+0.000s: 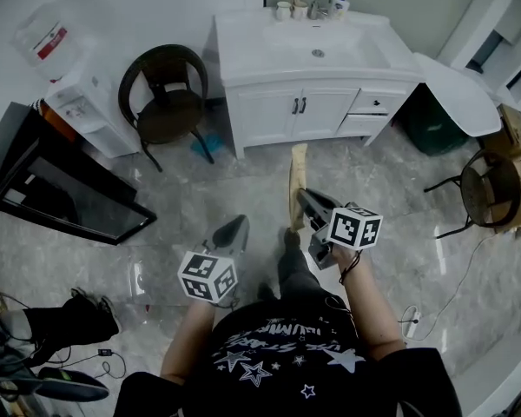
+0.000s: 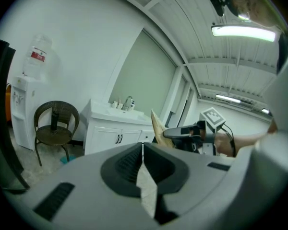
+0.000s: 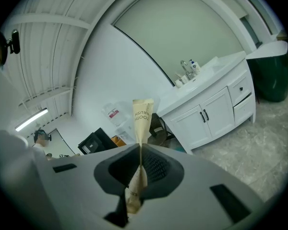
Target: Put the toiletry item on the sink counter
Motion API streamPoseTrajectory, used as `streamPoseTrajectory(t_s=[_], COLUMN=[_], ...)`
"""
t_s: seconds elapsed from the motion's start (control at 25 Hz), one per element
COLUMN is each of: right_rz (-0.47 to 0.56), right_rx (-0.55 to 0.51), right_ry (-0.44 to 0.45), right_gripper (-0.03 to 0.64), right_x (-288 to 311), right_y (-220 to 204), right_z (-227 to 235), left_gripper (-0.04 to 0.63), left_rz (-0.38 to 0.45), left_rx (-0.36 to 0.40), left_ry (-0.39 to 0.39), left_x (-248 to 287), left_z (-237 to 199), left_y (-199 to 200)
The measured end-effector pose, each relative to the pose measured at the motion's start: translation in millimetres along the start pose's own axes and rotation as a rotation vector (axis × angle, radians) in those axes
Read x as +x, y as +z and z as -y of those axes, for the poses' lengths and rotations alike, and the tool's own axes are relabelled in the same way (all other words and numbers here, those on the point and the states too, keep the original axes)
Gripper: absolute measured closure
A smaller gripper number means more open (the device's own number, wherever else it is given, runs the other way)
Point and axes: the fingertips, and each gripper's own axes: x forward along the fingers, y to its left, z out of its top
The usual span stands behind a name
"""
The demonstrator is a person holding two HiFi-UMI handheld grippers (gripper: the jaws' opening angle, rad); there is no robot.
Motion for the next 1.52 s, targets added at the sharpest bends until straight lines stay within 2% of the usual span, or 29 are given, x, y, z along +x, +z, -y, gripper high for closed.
streamPoseTrajectory(t_s=[0.4,0.6,0.8,1.04,1.24,1.52], right_rz=[-0.051,-0.048,-0.040,-0.044,-0.050,-0.086], right_rx=[0.021,0.030,0.037,0.089,0.082,0.041], right_ry=[0.047,0.049,0.058,0.057,0.077,0.113], right_gripper=[0.591,0.591,0.592,0.591,0.591,0.591], right_x=[60.4,88.4,113.9,134.9,153.6,174.7], right_y=[33.7,71.1,112.3,149.0,177.3,204.4], right_z=[32.3,67.7,96.3,136.9,158.1,180.2], left_gripper=[0.575,0.575,0.575,0.575,0.575,0.575], left_rz=[-0.015,-0.012,-0.025,-0.038,-0.031,-0.014], left_rx=[-0.024,-0.007,-0.030,-0.018,-0.013,0.061], left_ry=[0.082,0.087,0.118,0.142,0.166,0.183], left_x=[47.7,91.3,127.9,166.3,195.8,240.0], left_z=[-44.3,-55.8,-76.0,-85.5,-91.2,-97.8], left_y=[21.2,45.0,61.5,83.1,99.5,129.6])
